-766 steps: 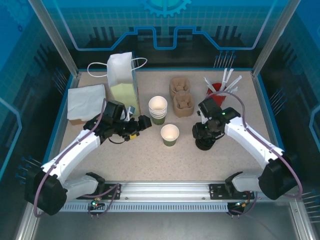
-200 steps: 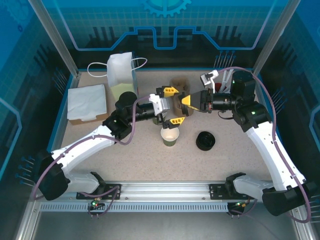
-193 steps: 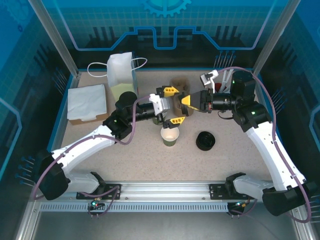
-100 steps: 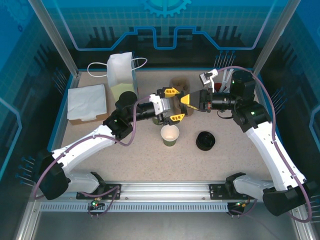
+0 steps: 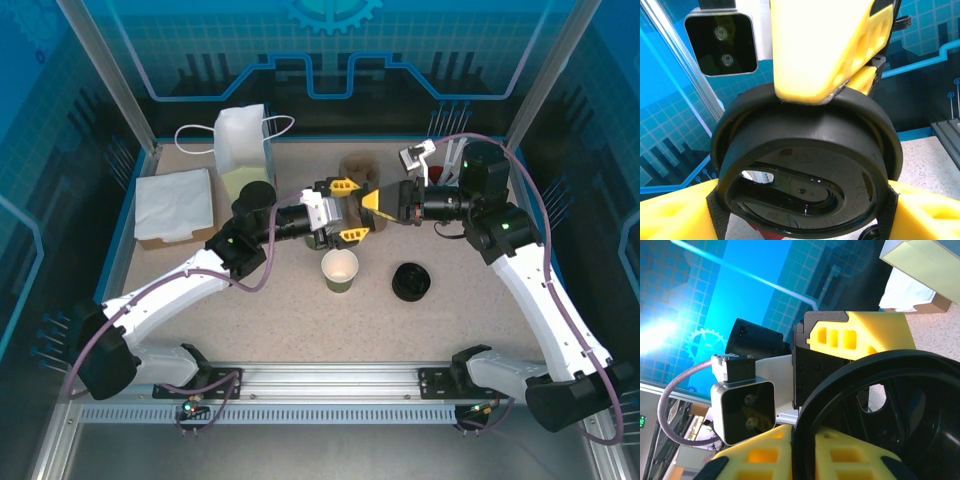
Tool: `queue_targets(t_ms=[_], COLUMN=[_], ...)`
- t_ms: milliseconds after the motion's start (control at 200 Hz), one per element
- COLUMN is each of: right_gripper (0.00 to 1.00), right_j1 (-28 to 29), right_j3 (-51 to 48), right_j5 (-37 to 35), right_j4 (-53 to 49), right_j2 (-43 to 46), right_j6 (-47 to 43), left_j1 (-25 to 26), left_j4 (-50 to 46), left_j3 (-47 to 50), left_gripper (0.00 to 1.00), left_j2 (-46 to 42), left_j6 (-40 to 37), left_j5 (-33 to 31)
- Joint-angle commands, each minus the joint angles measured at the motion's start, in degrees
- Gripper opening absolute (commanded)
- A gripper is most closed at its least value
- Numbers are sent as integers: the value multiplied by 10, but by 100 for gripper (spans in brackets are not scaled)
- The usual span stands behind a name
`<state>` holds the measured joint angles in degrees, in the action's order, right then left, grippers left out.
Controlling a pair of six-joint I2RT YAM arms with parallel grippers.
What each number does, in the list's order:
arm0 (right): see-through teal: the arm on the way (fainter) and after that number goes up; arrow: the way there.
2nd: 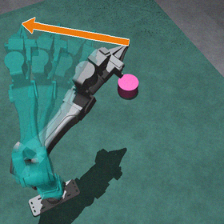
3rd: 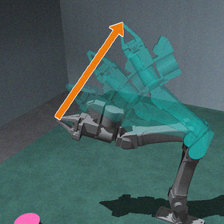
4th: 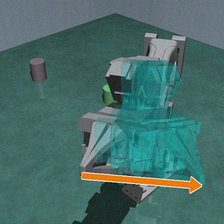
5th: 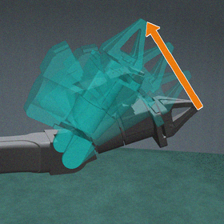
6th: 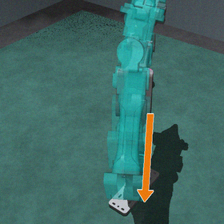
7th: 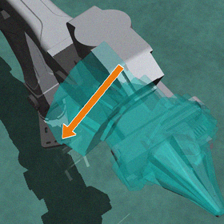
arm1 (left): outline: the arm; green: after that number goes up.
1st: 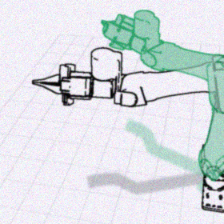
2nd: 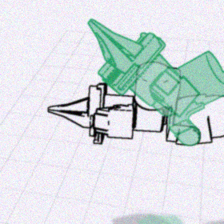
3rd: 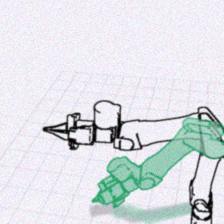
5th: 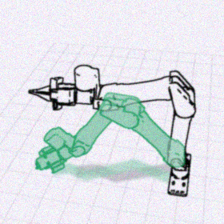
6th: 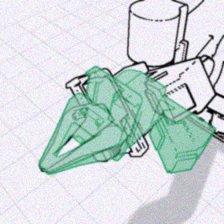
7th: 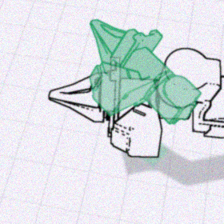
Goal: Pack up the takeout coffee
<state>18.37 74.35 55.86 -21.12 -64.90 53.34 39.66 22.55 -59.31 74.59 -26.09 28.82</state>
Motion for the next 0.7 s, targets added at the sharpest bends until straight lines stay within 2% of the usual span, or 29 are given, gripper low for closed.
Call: queue_targets(t_ms=[0,110,265,345,450,515,695], right_gripper=[25,39,51,53,53,53,52], right_j1=[5,-2,-17,-23,-23,-23,-24], right_j3=[5,11,7,6,8,1,-46], right_j5=[-1,-19,-74,-122,-223,-285,-399], right_j4=[-41,-96,-178,-227,-305,-341,-377], right_j2=[-1,-2,-5,-4,-9,-13,-17], right_j6=[-30,-68,-122,-160,-207,-229,-263], left_j1=[4,5,15,28,50,59,80], left_j4=[-38,-110,-244,-340,-457,-506,-626], left_j3=[-24,-31,-41,-58,-75,-82,-126], left_gripper=[76,76,76,76,76,76,75], left_j2=[-17,-24,-38,-39,-30,-21,24], left_j6=[-25,-47,-93,-128,-162,-168,-170], left_j5=[5,-2,-33,-66,-130,-165,-271])
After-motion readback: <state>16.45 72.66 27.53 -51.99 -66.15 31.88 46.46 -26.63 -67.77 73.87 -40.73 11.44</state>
